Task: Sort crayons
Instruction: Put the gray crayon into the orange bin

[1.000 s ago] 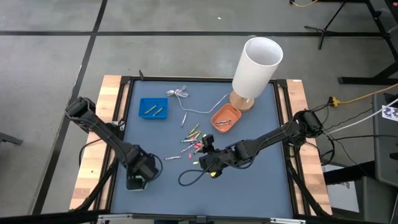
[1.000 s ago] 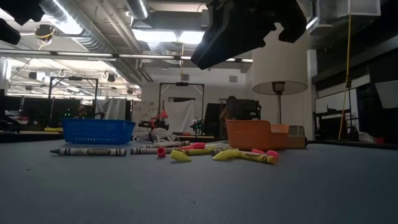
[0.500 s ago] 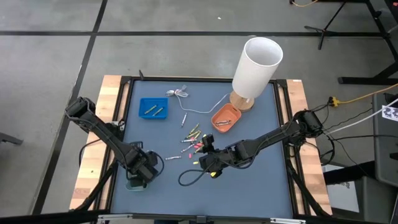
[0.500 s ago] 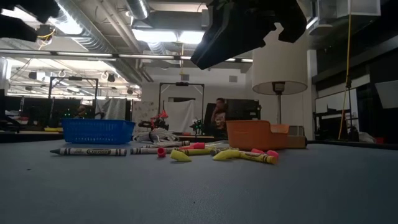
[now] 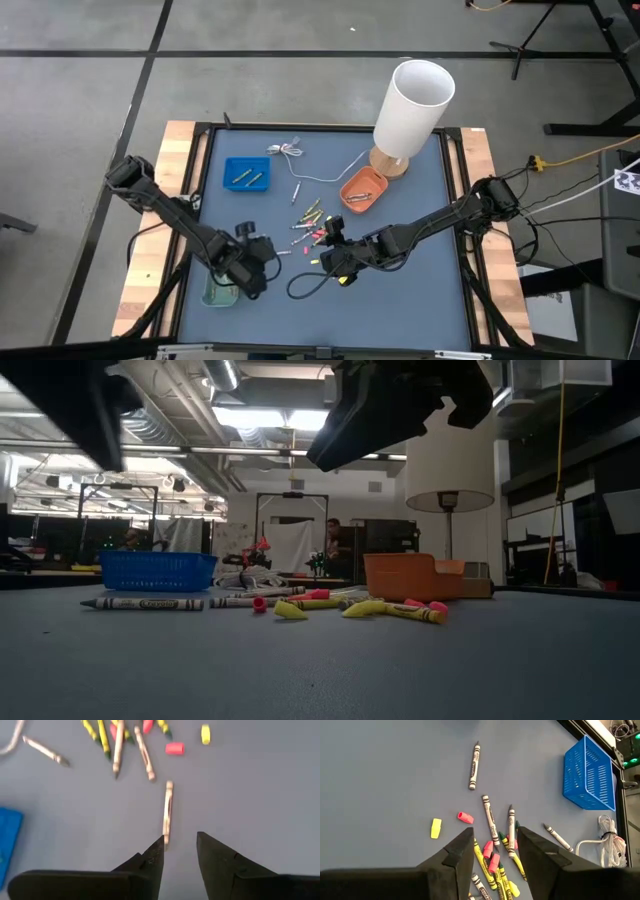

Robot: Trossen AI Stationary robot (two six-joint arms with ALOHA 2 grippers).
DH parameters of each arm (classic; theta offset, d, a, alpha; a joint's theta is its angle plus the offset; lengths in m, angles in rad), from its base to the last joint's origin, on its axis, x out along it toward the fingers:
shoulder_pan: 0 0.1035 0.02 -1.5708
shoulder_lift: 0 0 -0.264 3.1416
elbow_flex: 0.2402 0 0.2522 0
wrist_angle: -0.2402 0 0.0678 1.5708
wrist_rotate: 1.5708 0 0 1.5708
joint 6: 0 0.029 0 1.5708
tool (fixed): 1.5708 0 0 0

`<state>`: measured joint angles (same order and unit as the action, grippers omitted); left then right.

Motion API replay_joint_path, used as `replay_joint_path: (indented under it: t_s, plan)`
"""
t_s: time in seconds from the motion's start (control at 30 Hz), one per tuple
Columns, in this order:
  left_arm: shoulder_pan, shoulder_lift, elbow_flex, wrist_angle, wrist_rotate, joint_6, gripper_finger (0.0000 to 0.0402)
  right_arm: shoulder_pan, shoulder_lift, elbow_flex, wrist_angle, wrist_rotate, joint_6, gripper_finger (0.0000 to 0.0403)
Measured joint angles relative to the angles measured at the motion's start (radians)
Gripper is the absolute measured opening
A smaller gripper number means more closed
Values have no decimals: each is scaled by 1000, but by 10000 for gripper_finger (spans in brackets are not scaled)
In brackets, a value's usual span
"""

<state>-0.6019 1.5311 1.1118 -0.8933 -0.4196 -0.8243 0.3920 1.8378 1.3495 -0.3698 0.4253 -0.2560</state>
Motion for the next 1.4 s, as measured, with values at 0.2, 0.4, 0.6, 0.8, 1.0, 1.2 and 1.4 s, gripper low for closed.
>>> replay_joint_path:
  t_s: [0.2,0.4,0.6,0.8,1.0,1.2,1.4]
  plan:
    - [57,0,0,15,-15,23,88,0,0,0,-15,0,0,150]
    - [109,0,-11,35,-15,23,83,0,-38,-1,-135,0,60,150]
    - [155,0,-140,187,48,23,83,0,-107,-1,-288,0,154,150]
    - [193,1,-285,382,146,22,82,0,-135,-1,-421,1,214,150]
    - [205,1,-368,495,223,22,82,0,-152,0,-535,-1,261,150]
    - [205,1,-389,518,250,23,82,0,-165,-1,-607,-4,340,150]
    - [205,1,-437,557,236,23,82,0,-165,-1,-606,-27,366,150]
